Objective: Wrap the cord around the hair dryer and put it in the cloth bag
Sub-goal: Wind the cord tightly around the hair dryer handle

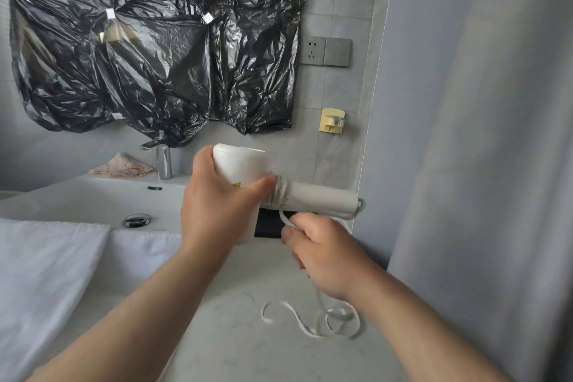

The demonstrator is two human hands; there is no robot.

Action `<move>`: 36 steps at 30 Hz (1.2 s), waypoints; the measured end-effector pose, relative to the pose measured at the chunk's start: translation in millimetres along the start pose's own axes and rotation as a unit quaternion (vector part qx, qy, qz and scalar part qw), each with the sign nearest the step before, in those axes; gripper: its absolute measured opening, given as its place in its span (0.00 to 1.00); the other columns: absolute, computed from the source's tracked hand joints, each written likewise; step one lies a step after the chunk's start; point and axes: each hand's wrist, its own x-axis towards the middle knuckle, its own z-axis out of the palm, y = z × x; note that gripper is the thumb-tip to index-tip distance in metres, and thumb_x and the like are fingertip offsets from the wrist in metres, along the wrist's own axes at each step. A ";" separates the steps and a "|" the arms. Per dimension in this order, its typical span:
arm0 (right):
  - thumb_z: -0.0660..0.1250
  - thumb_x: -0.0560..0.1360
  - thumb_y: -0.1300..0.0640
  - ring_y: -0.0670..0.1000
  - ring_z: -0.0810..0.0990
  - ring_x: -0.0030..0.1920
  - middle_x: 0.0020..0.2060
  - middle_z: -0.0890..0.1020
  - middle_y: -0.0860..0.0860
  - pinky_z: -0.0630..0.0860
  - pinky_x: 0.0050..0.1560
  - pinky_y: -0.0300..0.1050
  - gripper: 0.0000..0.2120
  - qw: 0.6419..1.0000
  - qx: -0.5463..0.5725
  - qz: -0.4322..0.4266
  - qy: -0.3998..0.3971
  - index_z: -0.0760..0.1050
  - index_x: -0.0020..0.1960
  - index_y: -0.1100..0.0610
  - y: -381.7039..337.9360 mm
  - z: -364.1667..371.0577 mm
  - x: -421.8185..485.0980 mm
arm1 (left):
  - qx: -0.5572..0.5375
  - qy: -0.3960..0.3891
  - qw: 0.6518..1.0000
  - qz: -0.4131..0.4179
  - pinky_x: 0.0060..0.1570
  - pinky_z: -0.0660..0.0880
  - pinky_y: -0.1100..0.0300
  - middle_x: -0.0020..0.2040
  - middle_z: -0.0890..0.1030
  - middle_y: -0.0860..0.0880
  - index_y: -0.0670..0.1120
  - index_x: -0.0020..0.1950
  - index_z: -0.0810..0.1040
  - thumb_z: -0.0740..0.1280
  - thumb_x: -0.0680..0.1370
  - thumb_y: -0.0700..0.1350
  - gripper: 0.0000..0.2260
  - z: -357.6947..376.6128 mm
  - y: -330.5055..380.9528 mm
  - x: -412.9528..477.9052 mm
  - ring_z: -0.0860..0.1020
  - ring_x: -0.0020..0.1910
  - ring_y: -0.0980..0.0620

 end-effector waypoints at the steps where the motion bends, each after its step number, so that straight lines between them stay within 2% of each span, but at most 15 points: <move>1: 0.61 0.80 0.52 0.48 0.67 0.30 0.28 0.70 0.50 0.66 0.34 0.46 0.16 1.000 -0.030 -0.005 -0.002 0.69 0.39 0.62 -1.1 -4.1 1.1 | 0.021 -0.009 1.000 0.018 0.37 0.71 0.57 0.42 0.75 0.61 0.56 0.53 0.68 0.79 0.65 0.57 0.25 -0.6 1.4 -3.4 0.75 0.41 0.61; 2: 0.61 0.80 0.52 0.49 0.66 0.30 0.28 0.69 0.49 0.65 0.34 0.47 0.16 0.998 -0.068 -0.012 -0.002 0.67 0.36 0.59 -2.4 -9.2 1.6 | 0.039 -0.020 0.998 0.036 0.36 0.69 0.58 0.42 0.75 0.62 0.58 0.52 0.66 0.78 0.65 0.57 0.25 -1.7 2.8 -6.7 0.74 0.40 0.61; 4: 0.62 0.79 0.50 0.52 0.68 0.30 0.26 0.68 0.49 0.67 0.34 0.49 0.18 0.987 -0.158 -0.033 0.005 0.65 0.33 0.57 -4.7 -20.3 3.0 | 0.065 -0.043 0.995 0.069 0.39 0.68 0.57 0.42 0.74 0.62 0.61 0.51 0.64 0.78 0.64 0.57 0.26 -3.7 2.2 -9.5 0.73 0.40 0.55; 6: 0.64 0.78 0.49 0.54 0.70 0.31 0.26 0.69 0.50 0.69 0.34 0.50 0.20 0.975 -0.218 -0.050 0.007 0.65 0.32 0.58 -8.1 -31.5 4.3 | 0.091 -0.066 0.989 0.096 0.43 0.70 0.55 0.45 0.75 0.59 0.61 0.54 0.65 0.78 0.63 0.57 0.27 -6.1 0.9 -8.5 0.73 0.45 0.52; 9: 0.67 0.75 0.46 0.51 0.75 0.33 0.28 0.77 0.50 0.73 0.35 0.47 0.17 0.962 -0.266 -0.055 0.009 0.75 0.34 0.56 -15.4 -44.8 5.4 | 0.137 -0.106 0.976 0.135 0.47 0.75 0.51 0.50 0.77 0.56 0.57 0.62 0.67 0.78 0.62 0.59 0.33 -8.8 0.4 -6.6 0.75 0.49 0.49; 12: 0.70 0.72 0.42 0.50 0.78 0.36 0.32 0.81 0.48 0.77 0.38 0.48 0.14 0.954 -0.294 -0.061 0.018 0.80 0.38 0.53 -18.5 -53.9 5.5 | 0.147 -0.131 0.970 0.141 0.47 0.76 0.49 0.48 0.78 0.56 0.57 0.62 0.68 0.79 0.61 0.60 0.34 -11.0 4.4 -4.8 0.77 0.49 0.48; 18: 0.72 0.72 0.47 0.44 0.81 0.41 0.37 0.85 0.45 0.79 0.46 0.49 0.05 0.983 -0.166 -0.068 0.040 0.85 0.43 0.47 -7.3 -54.7 7.4 | 0.102 -0.147 0.980 0.089 0.50 0.77 0.48 0.47 0.80 0.56 0.56 0.62 0.72 0.81 0.60 0.59 0.34 -13.4 5.2 1.6 0.78 0.48 0.49; 22: 0.73 0.72 0.49 0.48 0.79 0.39 0.36 0.82 0.49 0.76 0.43 0.49 0.04 0.979 -0.151 -0.111 0.076 0.85 0.42 0.48 1.6 -44.1 8.1 | 0.102 -0.147 0.980 0.087 0.48 0.78 0.47 0.45 0.80 0.56 0.56 0.60 0.72 0.78 0.58 0.63 0.34 -13.8 1.9 0.9 0.79 0.46 0.50; 26: 0.72 0.72 0.51 0.49 0.76 0.37 0.32 0.81 0.51 0.73 0.39 0.48 0.06 0.967 -0.155 -0.154 0.130 0.85 0.40 0.52 0.9 -40.2 6.5 | 0.083 -0.138 0.984 0.080 0.47 0.78 0.49 0.45 0.80 0.56 0.55 0.57 0.73 0.80 0.60 0.60 0.30 -12.8 4.4 0.8 0.78 0.46 0.54; 29: 0.73 0.72 0.52 0.49 0.77 0.38 0.32 0.82 0.51 0.73 0.39 0.46 0.06 0.965 -0.157 -0.153 0.146 0.85 0.40 0.53 -3.1 -39.7 7.6 | 0.087 -0.139 0.983 0.083 0.46 0.78 0.50 0.44 0.79 0.57 0.55 0.57 0.73 0.80 0.61 0.59 0.29 -12.2 7.8 3.7 0.78 0.45 0.54; 31: 0.75 0.70 0.52 0.47 0.80 0.39 0.33 0.84 0.49 0.75 0.41 0.45 0.03 0.972 -0.136 -0.133 0.141 0.86 0.40 0.50 -4.1 -41.4 7.8 | 0.093 -0.150 0.981 0.087 0.45 0.78 0.51 0.44 0.79 0.57 0.56 0.57 0.73 0.80 0.61 0.59 0.30 -13.1 8.0 5.4 0.78 0.45 0.52; 32: 0.76 0.69 0.52 0.46 0.81 0.39 0.33 0.84 0.48 0.76 0.42 0.44 0.01 0.977 -0.117 -0.121 0.132 0.86 0.39 0.48 -4.7 -43.2 7.8 | 0.091 -0.155 0.980 0.088 0.45 0.78 0.51 0.44 0.80 0.57 0.56 0.57 0.73 0.80 0.61 0.59 0.30 -13.9 7.3 6.0 0.78 0.45 0.53; 36: 0.78 0.68 0.51 0.37 0.82 0.39 0.34 0.85 0.39 0.75 0.40 0.30 0.07 0.988 -0.064 -0.078 0.114 0.83 0.33 0.41 -7.1 -46.5 7.2 | 0.083 -0.150 0.981 0.085 0.43 0.77 0.53 0.44 0.80 0.57 0.56 0.55 0.74 0.80 0.60 0.60 0.28 -15.7 5.3 5.0 0.78 0.45 0.55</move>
